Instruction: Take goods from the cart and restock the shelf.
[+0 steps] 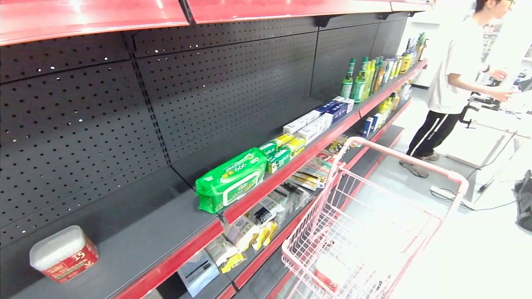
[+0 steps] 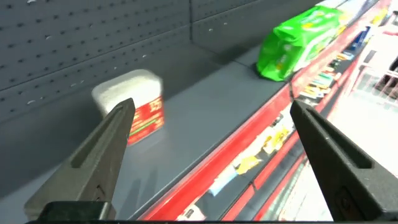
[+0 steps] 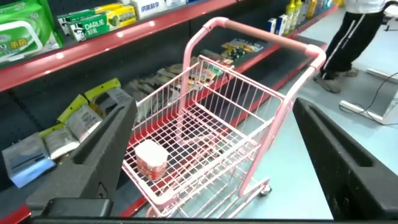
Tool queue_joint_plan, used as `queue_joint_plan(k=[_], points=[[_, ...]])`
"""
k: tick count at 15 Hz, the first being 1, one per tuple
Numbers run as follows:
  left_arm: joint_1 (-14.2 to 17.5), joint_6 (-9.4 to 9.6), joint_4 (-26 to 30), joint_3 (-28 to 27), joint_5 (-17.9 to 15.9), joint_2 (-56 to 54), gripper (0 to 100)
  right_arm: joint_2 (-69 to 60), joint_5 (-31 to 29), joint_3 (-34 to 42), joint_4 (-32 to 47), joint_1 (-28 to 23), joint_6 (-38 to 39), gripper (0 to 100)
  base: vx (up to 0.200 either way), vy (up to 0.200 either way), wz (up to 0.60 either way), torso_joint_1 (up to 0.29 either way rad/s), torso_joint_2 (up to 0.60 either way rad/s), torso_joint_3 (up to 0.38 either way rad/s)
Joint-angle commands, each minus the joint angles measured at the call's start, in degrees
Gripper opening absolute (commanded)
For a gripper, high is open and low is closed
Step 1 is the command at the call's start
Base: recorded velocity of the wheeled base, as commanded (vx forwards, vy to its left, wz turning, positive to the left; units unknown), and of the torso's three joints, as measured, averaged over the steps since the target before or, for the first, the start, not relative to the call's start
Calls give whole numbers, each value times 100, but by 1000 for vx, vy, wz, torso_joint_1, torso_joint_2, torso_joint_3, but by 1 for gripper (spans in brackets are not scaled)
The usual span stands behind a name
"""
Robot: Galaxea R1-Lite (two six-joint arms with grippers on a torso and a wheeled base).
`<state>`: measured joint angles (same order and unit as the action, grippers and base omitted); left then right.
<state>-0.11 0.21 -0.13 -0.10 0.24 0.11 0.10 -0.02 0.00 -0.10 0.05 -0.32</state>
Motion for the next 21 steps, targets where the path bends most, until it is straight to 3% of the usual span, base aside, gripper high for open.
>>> queue_joint_plan(k=[1,10,11,12,13,14,17,19,21], points=[[2,-3,-4,1,2,-2,100,8,2,0,1,4,-3,100,0,0,0,0,0,0],[2,-3,-4,1,20,-2,100,148,117,-246,-148,39,137,100,0,0,0,0,0,0],[2,-3,-4,1,20,-2,100,1186,231,-1204,-228,188,322,100,0,0,0,0,0,0],[2,-3,-4,1,20,-2,100,1273,222,-1274,-236,197,357,100,0,0,0,0,0,0],[2,6,-4,1,11,-2,100,3119,117,-3111,-245,206,1069,100,0,0,0,0,0,0],[2,6,-4,1,11,-2,100,3919,73,-3463,-254,153,1034,100,0,0,0,0,0,0],[2,-3,-4,1,20,-2,100,5730,-419,-3665,-544,-198,541,100,0,0,0,0,0,0],[2,6,-4,1,11,-2,100,7136,-77,-3727,-1010,-128,445,100,0,0,0,0,0,0],[2,6,-4,1,11,-2,100,8357,292,-3604,-1019,153,-399,100,0,0,0,0,0,0]])
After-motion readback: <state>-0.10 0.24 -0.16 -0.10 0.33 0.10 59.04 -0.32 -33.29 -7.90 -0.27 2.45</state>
